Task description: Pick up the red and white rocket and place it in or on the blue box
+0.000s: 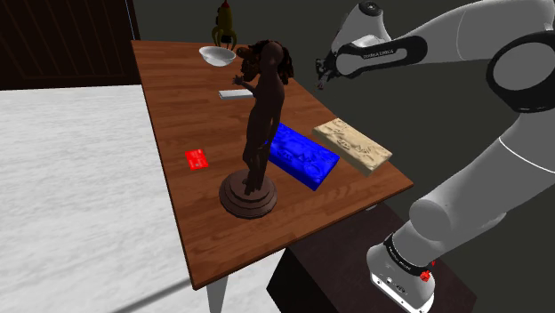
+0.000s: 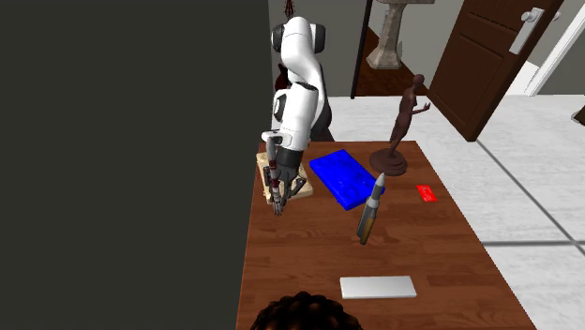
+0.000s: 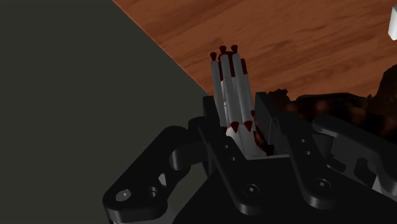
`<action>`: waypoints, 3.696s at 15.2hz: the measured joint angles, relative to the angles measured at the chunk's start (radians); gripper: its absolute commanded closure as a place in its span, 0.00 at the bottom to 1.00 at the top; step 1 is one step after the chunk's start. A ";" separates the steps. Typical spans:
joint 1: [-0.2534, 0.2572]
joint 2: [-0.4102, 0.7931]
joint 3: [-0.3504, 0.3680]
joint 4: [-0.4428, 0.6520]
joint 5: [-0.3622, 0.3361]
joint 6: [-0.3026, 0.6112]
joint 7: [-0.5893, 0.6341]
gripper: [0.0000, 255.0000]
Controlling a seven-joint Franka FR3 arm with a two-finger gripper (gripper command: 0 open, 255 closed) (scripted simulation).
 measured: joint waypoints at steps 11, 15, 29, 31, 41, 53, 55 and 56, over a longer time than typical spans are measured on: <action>0.063 -0.246 0.104 -0.328 -0.101 0.025 0.261 1.00; 0.093 -0.320 0.170 -0.420 -0.120 0.015 0.373 1.00; 0.258 -0.530 0.395 -0.614 -0.036 -0.094 0.664 1.00; 0.273 -0.542 0.391 -0.608 -0.020 -0.118 0.653 1.00; 0.280 -0.549 0.388 -0.603 -0.012 -0.132 0.646 0.00; 0.353 -0.640 0.373 -0.560 0.062 -0.271 0.600 0.00; 0.354 -0.642 0.372 -0.560 0.064 -0.273 0.599 0.00; 0.354 -0.642 0.372 -0.560 0.064 -0.273 0.599 0.00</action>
